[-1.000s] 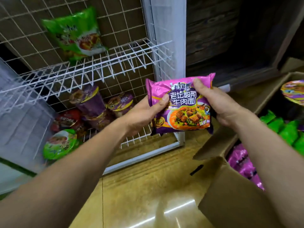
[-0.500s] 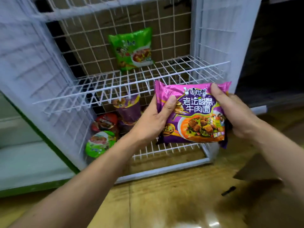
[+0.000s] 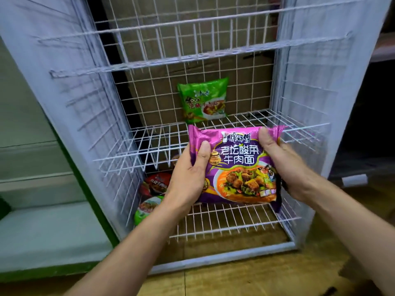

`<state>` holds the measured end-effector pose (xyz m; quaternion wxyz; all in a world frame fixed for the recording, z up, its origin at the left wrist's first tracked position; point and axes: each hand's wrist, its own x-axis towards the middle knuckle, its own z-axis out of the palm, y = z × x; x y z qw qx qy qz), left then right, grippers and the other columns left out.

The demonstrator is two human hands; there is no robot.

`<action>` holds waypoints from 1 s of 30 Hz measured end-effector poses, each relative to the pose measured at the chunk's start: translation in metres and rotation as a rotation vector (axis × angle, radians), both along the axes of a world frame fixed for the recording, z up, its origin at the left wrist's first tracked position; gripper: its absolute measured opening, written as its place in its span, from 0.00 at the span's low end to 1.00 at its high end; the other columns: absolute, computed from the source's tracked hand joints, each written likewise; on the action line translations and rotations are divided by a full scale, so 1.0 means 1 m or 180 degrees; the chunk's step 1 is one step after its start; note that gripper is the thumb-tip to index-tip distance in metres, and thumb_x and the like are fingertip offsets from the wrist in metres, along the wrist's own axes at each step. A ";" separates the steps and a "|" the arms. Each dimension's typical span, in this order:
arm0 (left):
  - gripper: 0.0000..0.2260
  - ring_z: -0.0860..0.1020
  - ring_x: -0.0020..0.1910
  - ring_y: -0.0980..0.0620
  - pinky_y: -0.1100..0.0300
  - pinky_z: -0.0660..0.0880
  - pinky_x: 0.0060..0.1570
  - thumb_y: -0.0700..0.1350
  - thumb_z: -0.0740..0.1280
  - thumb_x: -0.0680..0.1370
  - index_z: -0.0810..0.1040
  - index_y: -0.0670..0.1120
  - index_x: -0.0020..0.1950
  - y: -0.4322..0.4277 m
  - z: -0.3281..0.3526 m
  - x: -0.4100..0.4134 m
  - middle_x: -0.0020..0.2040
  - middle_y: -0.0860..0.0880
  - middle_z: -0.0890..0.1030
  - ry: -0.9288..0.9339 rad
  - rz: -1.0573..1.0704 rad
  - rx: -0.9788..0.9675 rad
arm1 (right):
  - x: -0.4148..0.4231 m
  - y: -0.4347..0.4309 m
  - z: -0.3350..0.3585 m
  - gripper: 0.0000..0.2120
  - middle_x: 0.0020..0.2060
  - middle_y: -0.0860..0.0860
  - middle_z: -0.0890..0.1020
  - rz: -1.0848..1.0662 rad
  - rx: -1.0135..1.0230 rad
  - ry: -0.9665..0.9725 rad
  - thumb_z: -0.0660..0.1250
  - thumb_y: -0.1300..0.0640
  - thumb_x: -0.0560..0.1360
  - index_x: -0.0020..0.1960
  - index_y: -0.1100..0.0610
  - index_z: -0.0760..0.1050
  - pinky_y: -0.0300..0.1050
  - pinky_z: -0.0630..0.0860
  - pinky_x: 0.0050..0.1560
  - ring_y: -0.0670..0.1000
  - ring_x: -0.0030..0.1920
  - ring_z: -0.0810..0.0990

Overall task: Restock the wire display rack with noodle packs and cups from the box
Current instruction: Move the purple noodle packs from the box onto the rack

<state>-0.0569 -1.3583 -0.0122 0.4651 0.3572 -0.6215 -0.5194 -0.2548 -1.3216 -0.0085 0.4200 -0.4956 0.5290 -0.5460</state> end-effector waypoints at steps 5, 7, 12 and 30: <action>0.14 0.87 0.46 0.47 0.43 0.82 0.52 0.60 0.60 0.82 0.76 0.53 0.60 -0.010 0.009 0.028 0.49 0.49 0.87 0.0056 0.0359 -0.0007 | 0.019 -0.008 0.013 0.38 0.56 0.51 0.86 0.0722 0.0080 0.0239 0.80 0.36 0.60 0.65 0.48 0.74 0.58 0.75 0.66 0.54 0.57 0.85; 0.14 0.87 0.47 0.46 0.41 0.82 0.53 0.59 0.60 0.82 0.76 0.52 0.59 -0.010 0.012 0.037 0.49 0.48 0.87 0.0127 0.0420 0.0011 | 0.025 -0.010 0.020 0.39 0.56 0.50 0.86 0.0869 0.0134 0.0344 0.81 0.36 0.59 0.65 0.48 0.73 0.57 0.76 0.64 0.53 0.56 0.85; 0.13 0.87 0.45 0.46 0.44 0.83 0.50 0.58 0.60 0.83 0.76 0.52 0.58 -0.004 0.025 0.051 0.48 0.48 0.87 0.0245 0.0531 0.0001 | 0.035 -0.012 0.044 0.29 0.56 0.49 0.86 0.1020 -0.0019 0.0553 0.77 0.44 0.70 0.67 0.48 0.72 0.56 0.78 0.61 0.53 0.56 0.86; 0.25 0.87 0.47 0.47 0.48 0.83 0.48 0.59 0.71 0.69 0.76 0.50 0.63 -0.014 0.074 0.050 0.51 0.48 0.87 0.0084 0.0677 -0.0437 | 0.039 -0.044 0.082 0.23 0.53 0.46 0.86 0.0801 -0.1020 0.0622 0.74 0.46 0.68 0.62 0.46 0.76 0.53 0.81 0.56 0.48 0.53 0.86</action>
